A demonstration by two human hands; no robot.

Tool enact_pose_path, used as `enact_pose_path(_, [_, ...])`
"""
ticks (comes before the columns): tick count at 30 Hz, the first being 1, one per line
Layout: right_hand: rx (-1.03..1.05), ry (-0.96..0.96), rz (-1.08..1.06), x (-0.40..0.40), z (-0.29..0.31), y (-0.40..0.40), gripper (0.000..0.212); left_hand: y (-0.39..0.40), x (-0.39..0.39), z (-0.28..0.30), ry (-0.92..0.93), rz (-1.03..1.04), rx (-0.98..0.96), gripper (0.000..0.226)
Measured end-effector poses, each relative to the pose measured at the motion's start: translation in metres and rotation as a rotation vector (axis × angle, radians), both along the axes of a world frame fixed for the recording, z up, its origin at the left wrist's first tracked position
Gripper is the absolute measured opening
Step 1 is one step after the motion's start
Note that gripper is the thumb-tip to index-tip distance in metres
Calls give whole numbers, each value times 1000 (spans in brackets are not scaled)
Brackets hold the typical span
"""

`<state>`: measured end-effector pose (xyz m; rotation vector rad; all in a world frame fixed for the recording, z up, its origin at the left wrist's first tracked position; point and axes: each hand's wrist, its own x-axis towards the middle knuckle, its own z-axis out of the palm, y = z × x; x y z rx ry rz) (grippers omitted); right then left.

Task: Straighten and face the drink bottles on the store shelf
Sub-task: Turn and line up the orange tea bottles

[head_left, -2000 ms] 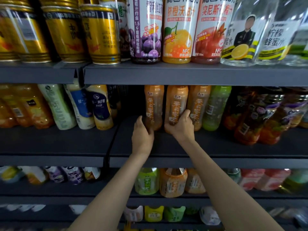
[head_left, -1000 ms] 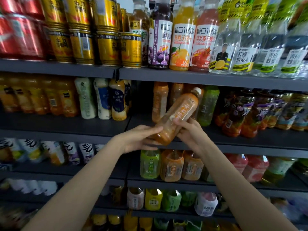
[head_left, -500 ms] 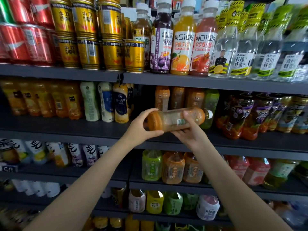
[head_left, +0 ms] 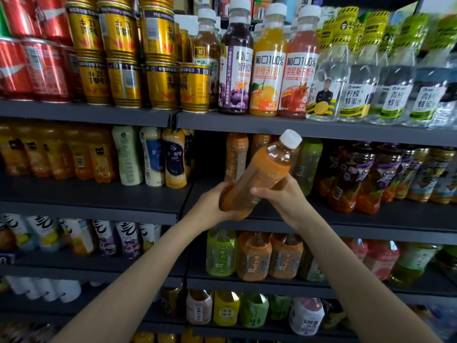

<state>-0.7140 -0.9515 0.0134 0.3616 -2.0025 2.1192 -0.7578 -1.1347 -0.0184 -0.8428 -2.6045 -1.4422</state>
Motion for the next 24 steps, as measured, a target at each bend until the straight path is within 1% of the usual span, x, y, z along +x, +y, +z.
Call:
enact_pose_path(3, [189,41,-34,-3,1,-6,58,9,2,-1,29,22,83,76])
enact_pose_path(5, [312,71,-62,-7,1,-14,60,10,0,-4,-11,19,156,76])
enact_pose_path(7, [405,99,-100,-15,-2,-23,60,6,-6,-9,-72,25,218,68])
enact_pose_path(9, [482,110,-137,-26,-3,-30,61,-1,-14,-11,-112,48,235,67])
enact_pose_path(11, [490,65,-99,-36,-3,-32,64,-10,-25,-10,-126,79,218,64])
enact_pose_path(14, [434,-73,-71,-50,-9,-20,65,-25,-46,-9,-176,113,171,53])
enact_pose_path(17, [415,-171,-231,-68,-24,-1,59,-34,-67,-9,-195,164,116,56])
enact_pose_path(19, [430,-190,-359,-81,-36,10,60,-33,-79,-8,-201,215,118,59])
enact_pose_path(24, [528,-47,-640,-114,-44,21,59,-10,-97,-12,-115,415,87,57])
